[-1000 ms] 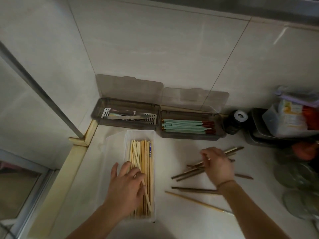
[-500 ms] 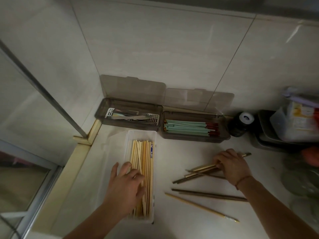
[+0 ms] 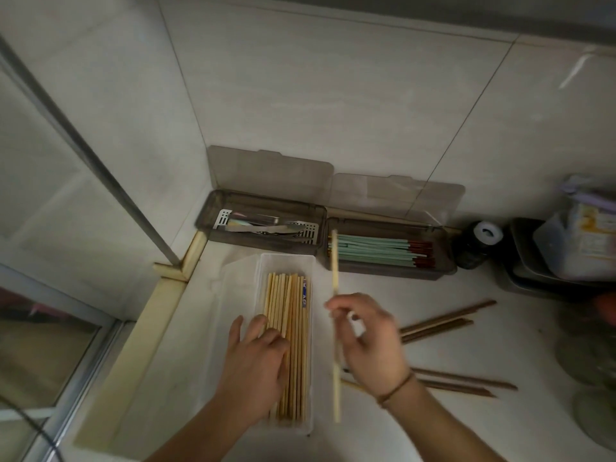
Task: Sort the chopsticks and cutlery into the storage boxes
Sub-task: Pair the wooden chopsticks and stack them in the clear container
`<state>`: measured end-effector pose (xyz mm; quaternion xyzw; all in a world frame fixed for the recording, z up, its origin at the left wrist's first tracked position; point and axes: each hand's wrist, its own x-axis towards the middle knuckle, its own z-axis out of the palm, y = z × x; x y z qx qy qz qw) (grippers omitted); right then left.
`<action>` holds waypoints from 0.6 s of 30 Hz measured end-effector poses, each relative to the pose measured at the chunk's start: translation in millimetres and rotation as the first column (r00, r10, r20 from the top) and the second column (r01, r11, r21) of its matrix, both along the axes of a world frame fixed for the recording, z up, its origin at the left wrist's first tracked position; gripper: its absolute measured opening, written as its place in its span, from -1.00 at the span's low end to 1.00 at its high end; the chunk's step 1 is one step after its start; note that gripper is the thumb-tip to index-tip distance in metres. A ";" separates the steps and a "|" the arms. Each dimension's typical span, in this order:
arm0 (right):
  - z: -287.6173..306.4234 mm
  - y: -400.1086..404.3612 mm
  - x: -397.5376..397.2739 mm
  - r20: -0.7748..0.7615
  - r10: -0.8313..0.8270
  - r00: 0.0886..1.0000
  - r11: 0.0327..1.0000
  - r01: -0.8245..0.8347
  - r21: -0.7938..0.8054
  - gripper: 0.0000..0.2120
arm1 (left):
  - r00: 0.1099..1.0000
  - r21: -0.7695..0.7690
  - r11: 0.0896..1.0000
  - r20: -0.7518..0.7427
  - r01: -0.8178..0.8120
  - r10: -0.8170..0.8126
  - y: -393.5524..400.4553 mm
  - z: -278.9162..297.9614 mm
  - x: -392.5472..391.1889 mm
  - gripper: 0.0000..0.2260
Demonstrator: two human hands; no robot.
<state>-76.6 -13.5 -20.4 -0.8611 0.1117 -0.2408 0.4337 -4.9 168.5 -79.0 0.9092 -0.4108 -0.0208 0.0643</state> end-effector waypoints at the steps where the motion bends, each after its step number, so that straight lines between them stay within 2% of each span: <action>1: -4.9 12.6 7.1 -0.033 0.029 0.999 0.997 -0.031 -0.064 -0.83 | 1.000 -0.017 1.000 -0.021 -0.009 0.008 0.2 0.2 0.4 -0.73; 5: -32.8 32.4 23.3 -0.310 -0.007 0.951 0.917 -0.118 -0.381 -0.83 | 0.994 -0.148 0.986 -0.088 -0.073 0.060 0.2 -1.5 1.1 -0.60; 8: -38.0 38.2 26.3 -0.525 -0.072 0.848 0.785 -0.276 -0.554 -0.73 | 0.994 -0.184 0.980 -0.087 -0.080 0.065 2.1 -4.6 1.5 -0.68; 9: -34.4 39.3 28.1 -0.595 -0.062 0.801 0.753 -0.354 -0.554 -0.71 | 0.996 -0.180 0.982 -0.071 -0.065 0.053 2.7 -5.3 1.1 -0.75; 11: -27.5 37.4 32.8 -0.726 -0.036 0.686 0.747 -0.464 -0.476 -0.67 | 0.999 -0.143 0.989 -0.036 -0.035 0.030 2.6 -6.0 0.6 -0.86; 12: -26.9 36.4 33.8 -0.738 -0.017 0.674 0.742 -0.487 -0.461 -0.64 | 0.999 -0.110 0.994 -0.028 -0.025 0.022 2.3 -5.5 0.3 -0.88; 14: -29.7 32.0 29.8 -0.646 0.074 0.760 0.762 -0.461 -0.454 -0.62 | 1.000 -0.062 0.998 -0.017 -0.012 0.011 2.2 -4.6 0.4 -0.86; 16: -35.0 20.3 18.1 -0.375 0.155 0.914 0.853 -0.316 -0.416 -0.69 | 1.000 -0.037 0.999 -0.027 0.001 -0.002 3.3 -2.6 1.1 -0.80; 17: -39.2 9.1 9.0 -0.226 0.133 0.965 0.885 -0.218 -0.412 -0.76 | 0.999 -0.029 1.000 -0.038 0.008 -0.009 3.8 -1.6 1.4 -0.76; 18: -44.2 -6.4 -1.2 -0.140 0.072 0.987 0.896 -0.126 -0.426 -0.83 | 0.998 -0.026 1.000 -0.053 0.014 -0.015 4.3 -0.6 1.5 -0.73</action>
